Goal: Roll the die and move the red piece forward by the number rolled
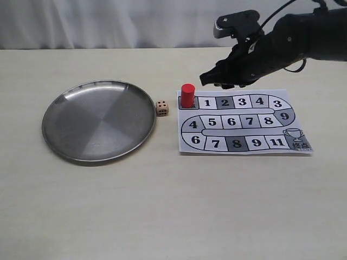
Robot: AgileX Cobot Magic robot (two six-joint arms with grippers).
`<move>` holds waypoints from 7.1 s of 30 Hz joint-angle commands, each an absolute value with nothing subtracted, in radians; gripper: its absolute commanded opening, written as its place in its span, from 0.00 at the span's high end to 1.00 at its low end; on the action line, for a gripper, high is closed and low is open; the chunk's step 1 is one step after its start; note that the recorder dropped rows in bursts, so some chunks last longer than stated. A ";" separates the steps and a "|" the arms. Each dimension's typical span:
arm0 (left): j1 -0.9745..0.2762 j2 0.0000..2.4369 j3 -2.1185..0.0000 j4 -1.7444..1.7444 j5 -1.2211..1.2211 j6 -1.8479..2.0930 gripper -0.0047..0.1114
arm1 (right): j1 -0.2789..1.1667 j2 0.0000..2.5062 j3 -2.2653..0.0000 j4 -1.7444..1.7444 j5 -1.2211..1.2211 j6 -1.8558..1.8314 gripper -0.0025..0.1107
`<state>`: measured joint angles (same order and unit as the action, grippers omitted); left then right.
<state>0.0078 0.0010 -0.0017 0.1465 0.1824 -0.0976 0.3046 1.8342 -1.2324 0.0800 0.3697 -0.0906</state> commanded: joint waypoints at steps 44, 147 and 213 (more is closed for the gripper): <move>-0.001 0.000 0.000 0.144 0.173 -0.099 0.96 | 0.538 2.039 -1.336 0.163 0.374 -0.257 0.94; -0.001 0.000 0.000 0.144 0.173 -0.099 0.96 | 0.233 1.972 -1.494 0.030 0.341 -0.063 0.94; -0.001 0.000 0.000 0.144 0.173 -0.099 0.96 | 0.082 1.859 -1.469 -0.039 0.428 -0.058 0.94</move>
<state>0.0078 0.0010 -0.0017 0.1465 0.1824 -0.0976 0.1009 1.8500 -1.4734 -0.0314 0.4308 -0.0510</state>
